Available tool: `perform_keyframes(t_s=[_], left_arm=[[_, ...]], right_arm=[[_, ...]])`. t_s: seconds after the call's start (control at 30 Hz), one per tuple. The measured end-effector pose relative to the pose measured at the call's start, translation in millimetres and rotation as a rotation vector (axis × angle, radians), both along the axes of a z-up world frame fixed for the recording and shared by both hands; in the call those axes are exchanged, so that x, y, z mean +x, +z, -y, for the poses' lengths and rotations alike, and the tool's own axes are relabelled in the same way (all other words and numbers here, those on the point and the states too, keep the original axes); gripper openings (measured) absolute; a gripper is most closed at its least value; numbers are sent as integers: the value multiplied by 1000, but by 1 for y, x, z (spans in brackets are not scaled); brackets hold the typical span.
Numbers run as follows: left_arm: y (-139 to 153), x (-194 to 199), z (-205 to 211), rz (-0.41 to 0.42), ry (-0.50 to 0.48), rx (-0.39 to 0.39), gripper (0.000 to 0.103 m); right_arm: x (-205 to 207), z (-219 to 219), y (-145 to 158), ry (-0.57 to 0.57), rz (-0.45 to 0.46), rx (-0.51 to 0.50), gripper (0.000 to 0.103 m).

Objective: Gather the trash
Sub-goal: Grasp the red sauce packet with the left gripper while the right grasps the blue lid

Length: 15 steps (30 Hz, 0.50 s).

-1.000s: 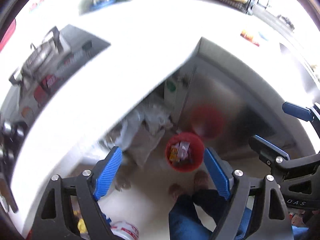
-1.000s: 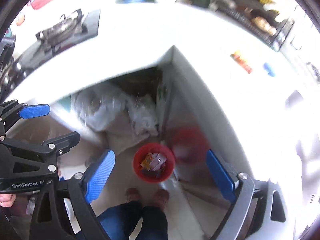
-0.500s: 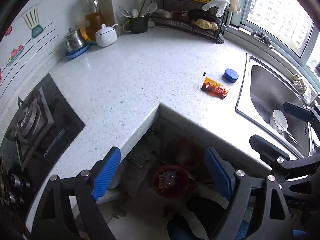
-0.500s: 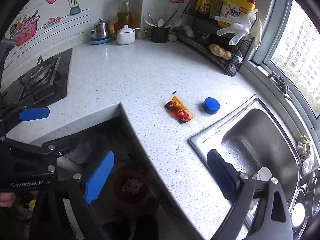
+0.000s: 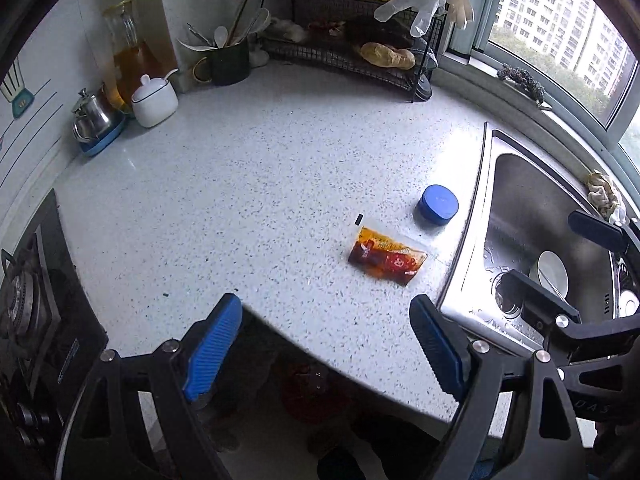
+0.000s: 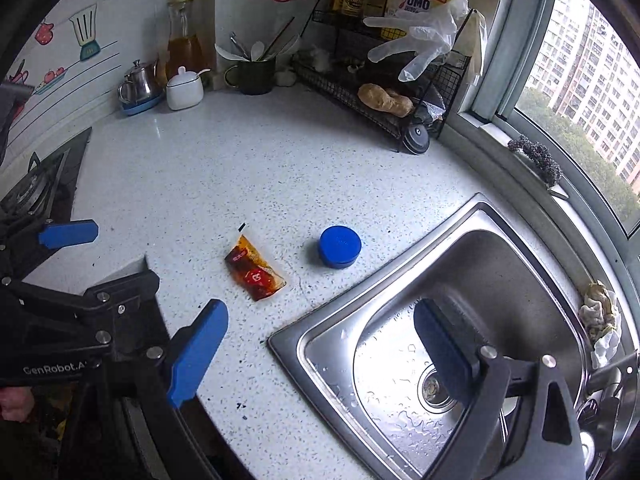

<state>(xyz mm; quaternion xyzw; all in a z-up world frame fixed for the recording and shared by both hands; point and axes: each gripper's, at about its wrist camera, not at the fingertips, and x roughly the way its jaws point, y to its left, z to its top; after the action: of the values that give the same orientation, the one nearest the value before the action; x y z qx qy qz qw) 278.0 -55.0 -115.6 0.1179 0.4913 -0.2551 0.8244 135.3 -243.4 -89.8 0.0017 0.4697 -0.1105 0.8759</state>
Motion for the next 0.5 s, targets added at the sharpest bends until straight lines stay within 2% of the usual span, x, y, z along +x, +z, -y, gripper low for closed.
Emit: perform_keyframes(t_s=[0.3, 0.5], left_arm=[[-39, 44, 38, -82, 82, 21, 85], [-55, 67, 42, -120, 167, 41, 85]], right_arm=[[44, 39, -32, 51, -70, 76, 94], [69, 47, -54, 111, -111, 106, 94]])
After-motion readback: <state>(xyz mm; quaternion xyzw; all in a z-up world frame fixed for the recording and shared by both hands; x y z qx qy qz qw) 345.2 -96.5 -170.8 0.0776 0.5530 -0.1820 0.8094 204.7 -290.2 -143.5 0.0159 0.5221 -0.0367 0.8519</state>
